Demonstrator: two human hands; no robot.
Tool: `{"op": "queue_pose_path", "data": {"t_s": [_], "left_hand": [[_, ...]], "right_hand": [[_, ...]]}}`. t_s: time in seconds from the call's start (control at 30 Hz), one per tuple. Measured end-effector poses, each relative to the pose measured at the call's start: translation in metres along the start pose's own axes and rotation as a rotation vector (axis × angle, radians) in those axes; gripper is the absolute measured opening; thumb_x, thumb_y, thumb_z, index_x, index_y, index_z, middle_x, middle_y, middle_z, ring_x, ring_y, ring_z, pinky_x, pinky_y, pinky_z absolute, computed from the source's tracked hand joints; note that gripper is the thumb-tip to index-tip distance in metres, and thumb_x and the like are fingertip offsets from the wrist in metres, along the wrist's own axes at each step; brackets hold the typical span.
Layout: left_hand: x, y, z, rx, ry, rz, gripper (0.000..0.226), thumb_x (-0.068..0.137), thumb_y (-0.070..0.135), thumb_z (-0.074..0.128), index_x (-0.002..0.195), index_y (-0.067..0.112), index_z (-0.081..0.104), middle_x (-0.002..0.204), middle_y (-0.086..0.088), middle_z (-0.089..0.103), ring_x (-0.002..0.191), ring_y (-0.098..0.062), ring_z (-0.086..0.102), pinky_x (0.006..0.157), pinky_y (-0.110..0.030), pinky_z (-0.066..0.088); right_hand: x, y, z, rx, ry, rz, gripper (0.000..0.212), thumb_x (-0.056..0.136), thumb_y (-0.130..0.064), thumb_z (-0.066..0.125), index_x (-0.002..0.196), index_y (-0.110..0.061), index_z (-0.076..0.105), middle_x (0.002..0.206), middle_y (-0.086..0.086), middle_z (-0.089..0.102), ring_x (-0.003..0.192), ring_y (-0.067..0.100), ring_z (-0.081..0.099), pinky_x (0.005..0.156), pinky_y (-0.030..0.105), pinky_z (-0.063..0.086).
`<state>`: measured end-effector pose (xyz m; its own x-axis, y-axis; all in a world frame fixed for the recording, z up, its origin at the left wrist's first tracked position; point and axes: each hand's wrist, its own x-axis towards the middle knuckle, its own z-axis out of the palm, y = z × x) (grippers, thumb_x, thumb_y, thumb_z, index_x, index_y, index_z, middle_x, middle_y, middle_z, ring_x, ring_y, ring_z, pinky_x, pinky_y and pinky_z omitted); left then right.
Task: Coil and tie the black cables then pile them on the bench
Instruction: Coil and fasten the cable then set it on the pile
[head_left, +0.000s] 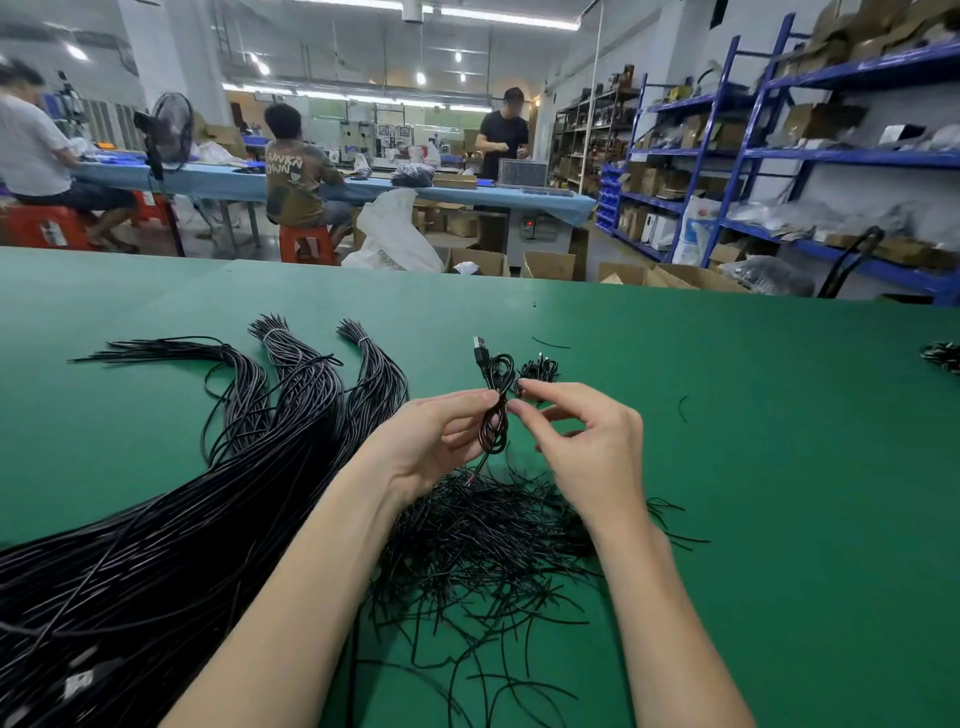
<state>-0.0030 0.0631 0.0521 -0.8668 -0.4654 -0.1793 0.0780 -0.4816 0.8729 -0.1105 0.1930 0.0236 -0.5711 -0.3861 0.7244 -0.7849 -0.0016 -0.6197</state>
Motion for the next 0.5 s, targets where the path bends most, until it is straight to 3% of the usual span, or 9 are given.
{"op": "queue_pose_path", "data": {"t_s": [0.1, 0.17, 0.23, 0.3, 0.33, 0.4, 0.5], "left_hand": [[0.001, 0.000, -0.002, 0.025, -0.026, 0.027, 0.023, 0.076, 0.010, 0.075, 0.099, 0.004, 0.073, 0.082, -0.007, 0.075, 0.065, -0.008, 0.069, 0.060, -0.018, 0.056], [0.001, 0.001, -0.005, 0.090, -0.036, 0.079, 0.030, 0.075, 0.012, 0.076, 0.103, 0.002, 0.072, 0.086, -0.007, 0.076, 0.068, -0.009, 0.069, 0.066, -0.020, 0.058], [0.000, 0.003, -0.006, 0.164, -0.045, 0.123, 0.036, 0.070, 0.015, 0.078, 0.103, 0.002, 0.072, 0.090, -0.008, 0.077, 0.072, -0.010, 0.070, 0.069, -0.021, 0.057], [0.000, 0.003, -0.006, 0.210, -0.054, 0.137, 0.041, 0.067, 0.019, 0.079, 0.104, 0.003, 0.072, 0.090, -0.009, 0.077, 0.073, -0.012, 0.070, 0.072, -0.022, 0.057], [-0.001, 0.004, -0.006, 0.217, -0.057, 0.131, 0.041, 0.067, 0.019, 0.079, 0.105, 0.003, 0.072, 0.089, -0.009, 0.077, 0.073, -0.012, 0.070, 0.074, -0.023, 0.057], [-0.001, 0.004, -0.007, 0.192, -0.064, 0.098, 0.038, 0.070, 0.017, 0.078, 0.104, 0.003, 0.073, 0.089, -0.008, 0.077, 0.072, -0.011, 0.070, 0.076, -0.025, 0.058], [-0.002, 0.005, -0.007, 0.139, -0.068, 0.047, 0.035, 0.070, 0.014, 0.078, 0.103, 0.003, 0.074, 0.088, -0.008, 0.077, 0.069, -0.010, 0.069, 0.071, -0.021, 0.057]], "right_hand": [[0.000, 0.001, 0.000, -0.058, -0.005, -0.100, 0.006, 0.087, -0.022, 0.082, 0.093, -0.020, 0.083, 0.085, -0.017, 0.075, 0.076, 0.001, 0.069, 0.064, 0.008, 0.049], [0.000, -0.002, 0.001, -0.030, -0.048, -0.005, 0.006, 0.088, -0.020, 0.080, 0.083, -0.022, 0.083, 0.071, -0.017, 0.072, 0.067, 0.003, 0.067, 0.061, 0.011, 0.049], [0.003, -0.005, 0.001, 0.225, -0.147, 0.322, 0.018, 0.090, -0.017, 0.077, 0.073, -0.020, 0.081, 0.064, -0.010, 0.070, 0.055, 0.005, 0.059, 0.050, 0.017, 0.047], [0.006, -0.015, -0.004, 0.637, -0.275, 0.704, 0.024, 0.092, -0.013, 0.073, 0.069, -0.013, 0.080, 0.064, -0.002, 0.067, 0.052, 0.005, 0.054, 0.043, 0.014, 0.040], [0.007, -0.017, -0.008, 0.733, -0.320, 0.801, 0.024, 0.093, -0.013, 0.072, 0.070, -0.011, 0.079, 0.065, 0.000, 0.067, 0.053, 0.004, 0.054, 0.042, 0.013, 0.038], [0.008, -0.018, -0.015, 0.697, -0.401, 0.753, 0.016, 0.094, -0.013, 0.070, 0.081, -0.010, 0.078, 0.071, 0.000, 0.071, 0.058, 0.005, 0.059, 0.044, 0.013, 0.040], [0.009, -0.018, -0.025, 0.475, -0.401, 0.497, 0.004, 0.090, -0.009, 0.076, 0.093, -0.010, 0.077, 0.079, 0.003, 0.076, 0.064, 0.010, 0.066, 0.049, 0.018, 0.049]]}}
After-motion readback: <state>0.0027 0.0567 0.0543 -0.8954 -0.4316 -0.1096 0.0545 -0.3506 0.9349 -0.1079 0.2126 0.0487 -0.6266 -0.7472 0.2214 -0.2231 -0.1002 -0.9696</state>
